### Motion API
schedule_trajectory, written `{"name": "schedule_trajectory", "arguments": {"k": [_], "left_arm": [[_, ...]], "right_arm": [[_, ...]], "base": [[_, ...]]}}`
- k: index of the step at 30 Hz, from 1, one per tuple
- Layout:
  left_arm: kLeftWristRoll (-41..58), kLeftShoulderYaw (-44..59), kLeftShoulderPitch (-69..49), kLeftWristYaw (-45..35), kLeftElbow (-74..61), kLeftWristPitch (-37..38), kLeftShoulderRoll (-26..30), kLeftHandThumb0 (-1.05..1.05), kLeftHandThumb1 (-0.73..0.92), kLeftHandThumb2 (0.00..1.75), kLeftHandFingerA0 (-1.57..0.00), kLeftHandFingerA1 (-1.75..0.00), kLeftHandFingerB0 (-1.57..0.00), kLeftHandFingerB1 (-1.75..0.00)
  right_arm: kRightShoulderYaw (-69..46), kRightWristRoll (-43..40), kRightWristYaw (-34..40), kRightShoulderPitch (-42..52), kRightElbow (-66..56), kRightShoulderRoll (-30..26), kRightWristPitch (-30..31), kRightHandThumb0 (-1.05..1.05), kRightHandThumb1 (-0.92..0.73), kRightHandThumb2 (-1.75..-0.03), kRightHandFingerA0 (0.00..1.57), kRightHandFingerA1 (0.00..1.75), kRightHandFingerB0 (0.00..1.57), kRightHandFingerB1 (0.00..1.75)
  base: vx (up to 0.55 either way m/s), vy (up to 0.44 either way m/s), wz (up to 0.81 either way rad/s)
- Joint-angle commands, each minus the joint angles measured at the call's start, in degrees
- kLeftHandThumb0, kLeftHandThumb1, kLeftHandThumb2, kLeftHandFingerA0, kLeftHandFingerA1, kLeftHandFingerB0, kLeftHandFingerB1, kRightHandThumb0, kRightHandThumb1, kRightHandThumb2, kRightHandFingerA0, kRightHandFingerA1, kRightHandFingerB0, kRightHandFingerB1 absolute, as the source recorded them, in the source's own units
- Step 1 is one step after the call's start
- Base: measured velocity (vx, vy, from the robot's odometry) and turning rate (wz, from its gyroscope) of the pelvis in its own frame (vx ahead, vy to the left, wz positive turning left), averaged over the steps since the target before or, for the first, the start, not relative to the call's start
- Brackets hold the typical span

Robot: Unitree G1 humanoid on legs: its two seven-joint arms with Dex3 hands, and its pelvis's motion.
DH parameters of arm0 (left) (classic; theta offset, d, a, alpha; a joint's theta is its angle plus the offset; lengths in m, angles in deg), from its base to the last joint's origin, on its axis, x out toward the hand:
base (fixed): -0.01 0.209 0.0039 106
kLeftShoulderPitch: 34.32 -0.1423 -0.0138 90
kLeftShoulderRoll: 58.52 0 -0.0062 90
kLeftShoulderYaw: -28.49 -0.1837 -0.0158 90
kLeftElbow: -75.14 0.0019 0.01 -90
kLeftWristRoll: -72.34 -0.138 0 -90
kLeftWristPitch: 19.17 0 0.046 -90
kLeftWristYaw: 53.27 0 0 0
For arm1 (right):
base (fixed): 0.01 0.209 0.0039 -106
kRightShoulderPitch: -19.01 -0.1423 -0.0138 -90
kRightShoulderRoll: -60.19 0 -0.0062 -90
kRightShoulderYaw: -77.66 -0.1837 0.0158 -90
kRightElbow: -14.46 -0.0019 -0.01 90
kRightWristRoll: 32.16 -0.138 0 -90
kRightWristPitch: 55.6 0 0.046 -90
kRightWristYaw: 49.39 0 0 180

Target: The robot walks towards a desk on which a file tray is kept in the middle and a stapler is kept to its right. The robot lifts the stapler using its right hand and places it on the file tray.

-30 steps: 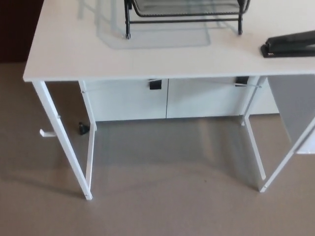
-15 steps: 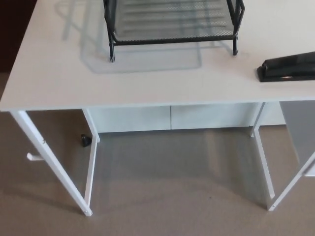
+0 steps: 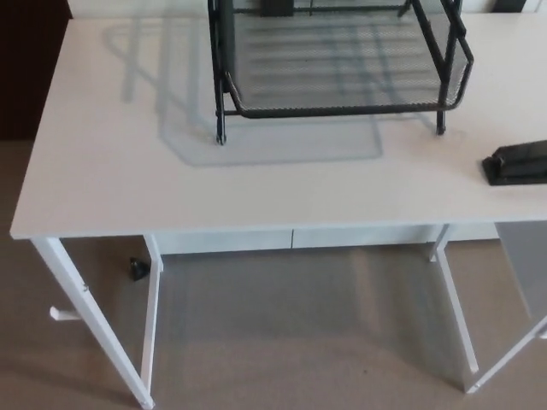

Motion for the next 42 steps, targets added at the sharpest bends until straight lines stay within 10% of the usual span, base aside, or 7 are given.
{"name": "schedule_trajectory", "arguments": {"k": [1, 5, 8, 10, 12, 26, 42], "left_arm": [[-0.1, -0.2, -0.3, 0.0, 0.0, 0.4, 0.5, -0.70, 0.59, 1.14, -0.39, -0.81, -0.31, -0.74], [0.4, 0.4, -0.6, 0.5, 0.2, 0.8, 0.1, -0.71, 0.59, 1.13, -0.40, -0.83, -0.22, -0.71], [-0.2, -0.1, -0.6, 0.6, 0.2, 0.7, 0.2, -0.71, 0.60, 1.14, -0.41, -0.82, -0.27, -0.72], [-0.3, -0.3, -0.7, 0.6, 0.0, 1.0, 0.2, -0.72, 0.60, 1.15, -0.42, -0.83, -0.31, -0.74], [0.1, 0.0, -0.5, 0.1, 0.0, 0.3, 0.3, -0.72, 0.59, 1.14, -0.40, -0.82, -0.27, -0.73], [0.2, 0.6, -0.1, -0.1, -0.1, 1.1, 0.4, -0.71, 0.59, 1.14, -0.39, -0.82, -0.29, -0.73], [0.2, 0.9, 0.0, 0.2, 0.1, 0.7, 0.2, -0.72, 0.58, 1.14, -0.40, -0.82, -0.28, -0.73]], "right_arm": [[-0.1, 0.2, 0.4, -0.8, 0.6, -0.3, 0.2, -0.60, -0.75, -0.68, 0.08, 0.19, 0.12, 0.25], [-0.2, 0.0, -0.4, -0.3, -0.6, -0.5, 2.0, -0.72, -0.60, -0.93, 0.00, 0.17, 0.08, 0.28], [0.1, 0.4, -0.4, -0.5, 0.6, -0.8, 0.6, -0.63, -0.77, -0.63, 0.02, 0.20, 0.09, 0.25], [-0.1, 0.0, -0.9, -0.1, 0.2, -0.9, 0.4, -0.64, -0.61, -0.94, 0.00, 0.22, 0.04, 0.29], [-0.2, -0.1, -1.0, -0.4, 0.6, -1.0, -0.1, -0.60, -0.73, -0.67, 0.05, 0.15, 0.09, 0.22], [-0.5, 0.1, -0.1, -0.8, 1.2, -0.4, -0.2, -0.71, -0.60, -0.93, 0.00, 0.17, 0.12, 0.29], [-2.4, -0.8, 1.2, -0.6, 1.2, 0.6, -2.0, -0.60, -0.73, -0.70, 0.09, 0.19, 0.13, 0.27]], "base": [[0.08, -0.103, 0.00], [0.04, -0.185, 0.04], [0.09, -0.116, 0.08], [0.05, -0.129, -0.02], [0.03, -0.052, -0.03], [0.12, 0.084, -0.02], [0.02, -0.153, 0.09]]}}
